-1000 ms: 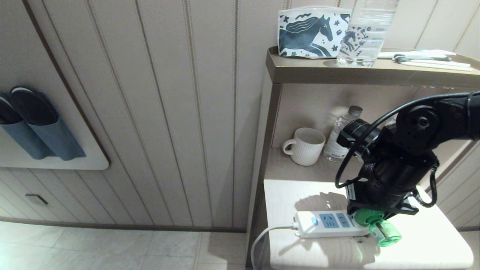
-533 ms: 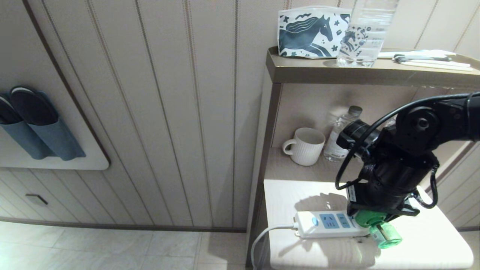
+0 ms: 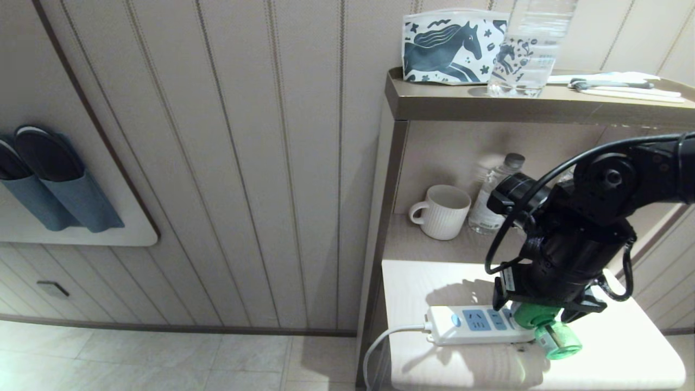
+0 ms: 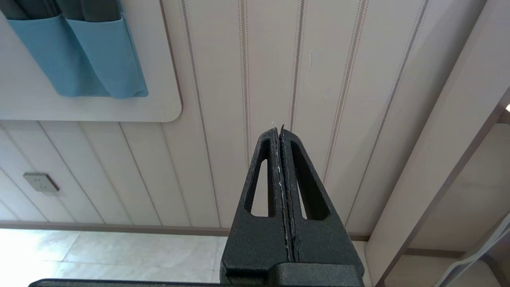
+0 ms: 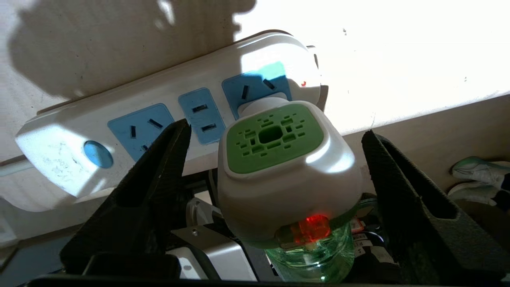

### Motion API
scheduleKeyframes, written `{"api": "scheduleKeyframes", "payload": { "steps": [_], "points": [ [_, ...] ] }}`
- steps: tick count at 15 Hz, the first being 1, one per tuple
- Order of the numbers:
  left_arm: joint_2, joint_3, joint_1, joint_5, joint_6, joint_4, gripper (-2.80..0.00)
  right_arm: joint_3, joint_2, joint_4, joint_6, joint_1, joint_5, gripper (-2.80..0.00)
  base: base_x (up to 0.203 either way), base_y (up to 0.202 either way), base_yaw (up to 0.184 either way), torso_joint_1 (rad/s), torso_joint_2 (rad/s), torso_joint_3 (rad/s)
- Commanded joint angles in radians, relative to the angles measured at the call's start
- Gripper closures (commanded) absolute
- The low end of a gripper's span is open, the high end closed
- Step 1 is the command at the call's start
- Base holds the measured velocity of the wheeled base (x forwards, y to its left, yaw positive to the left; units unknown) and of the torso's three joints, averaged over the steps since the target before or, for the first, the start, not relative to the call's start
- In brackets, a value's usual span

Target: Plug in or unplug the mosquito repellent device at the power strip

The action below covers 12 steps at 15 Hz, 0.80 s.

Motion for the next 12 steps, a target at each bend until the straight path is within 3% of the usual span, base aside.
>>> {"api": "scheduleKeyframes", "payload": {
  "steps": [1,12],
  "points": [
    [0.000,0.000,0.001,0.000,0.000,-0.001,0.00,-0.011,-0.019,0.007,0.003,0.000,-0.001,-2.80,0.000,0.000,0.000,0.000,0.00,0.000],
    [0.000,0.000,0.000,0.000,0.000,-0.001,0.00,-0.202,-0.165,0.141,-0.016,0.038,-0.009,-2.80,0.000,0.000,0.000,0.000,0.00,0.000]
  ]
}}
